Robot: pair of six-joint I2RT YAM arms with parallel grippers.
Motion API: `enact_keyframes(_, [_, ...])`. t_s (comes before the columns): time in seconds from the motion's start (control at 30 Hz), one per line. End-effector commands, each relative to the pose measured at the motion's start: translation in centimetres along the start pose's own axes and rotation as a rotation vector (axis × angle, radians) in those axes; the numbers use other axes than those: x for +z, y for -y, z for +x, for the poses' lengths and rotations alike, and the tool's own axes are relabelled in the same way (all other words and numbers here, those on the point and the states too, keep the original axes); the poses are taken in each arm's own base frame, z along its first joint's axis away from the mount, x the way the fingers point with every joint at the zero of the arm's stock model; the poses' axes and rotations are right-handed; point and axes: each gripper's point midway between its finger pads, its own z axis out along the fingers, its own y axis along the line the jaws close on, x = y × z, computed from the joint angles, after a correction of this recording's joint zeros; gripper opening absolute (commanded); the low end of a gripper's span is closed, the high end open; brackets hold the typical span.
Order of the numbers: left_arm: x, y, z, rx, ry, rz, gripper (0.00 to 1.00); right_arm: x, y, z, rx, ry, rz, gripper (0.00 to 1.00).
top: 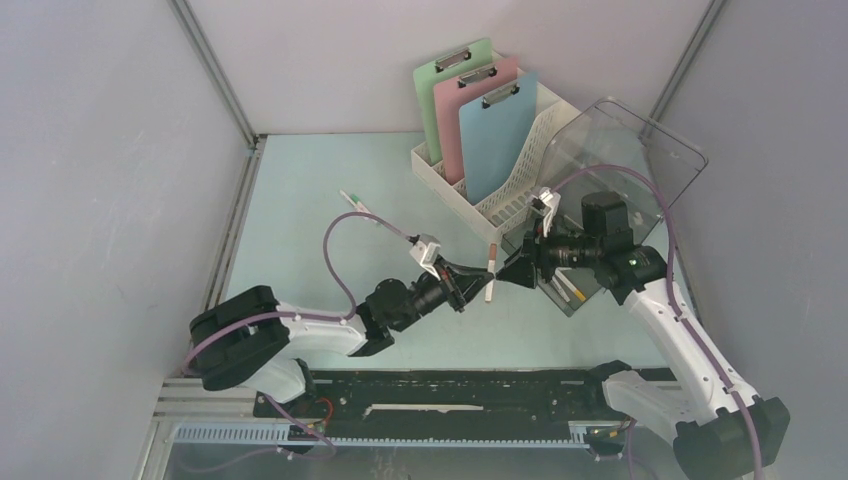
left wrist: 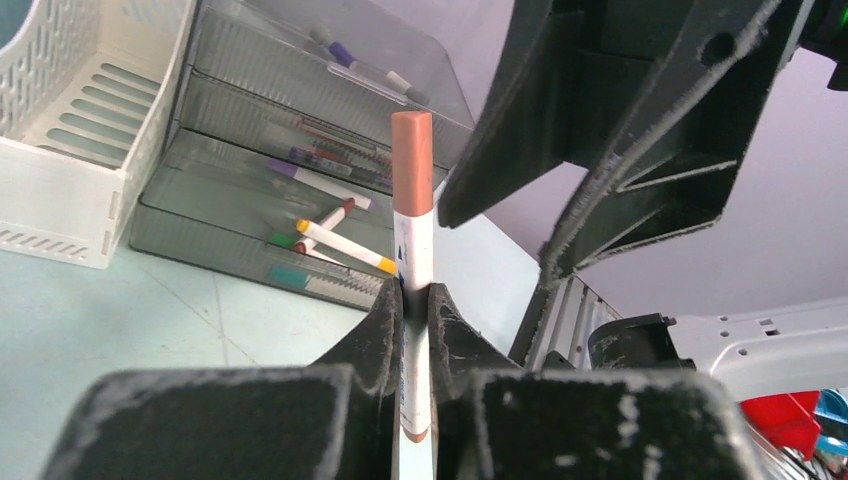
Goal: Organize the desk
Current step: Place the stationery in the drawer.
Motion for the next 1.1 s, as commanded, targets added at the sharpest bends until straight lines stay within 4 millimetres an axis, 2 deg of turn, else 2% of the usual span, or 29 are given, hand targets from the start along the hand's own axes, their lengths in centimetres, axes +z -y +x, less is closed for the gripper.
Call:
enact_keyframes(0.0, [1.4, 2.0, -1.7, 0.009, 0.072, 0.05, 0.0, -0.1, 0.6, -1.9, 0.002, 0.057, 0.052, 0.55])
enact_keyframes(0.4, [1.8, 3.1, -1.3, 0.006, 0.069, 0.076, 0.0, 0.3, 1.5, -1.5, 0.027, 0.043, 0.083, 0.53])
enact_keyframes(0.8, [2.1, 3.5, -1.2, 0.007, 0.063, 0.092, 0.0, 1.1, 0.7, -0.8, 0.03, 0.005, 0.023, 0.43])
enact_keyframes(1.0, [2.0, 3.5, -1.2, 0.007, 0.063, 0.09, 0.01, 1.4, 0.6, -0.6, 0.023, -0.006, 0.009, 0.27])
enact_keyframes(1.07, [1.9, 3.3, -1.2, 0.005, 0.065, 0.083, 0.05, 1.3, 0.5, -0.5, 0.016, -0.006, 0.001, 0.18])
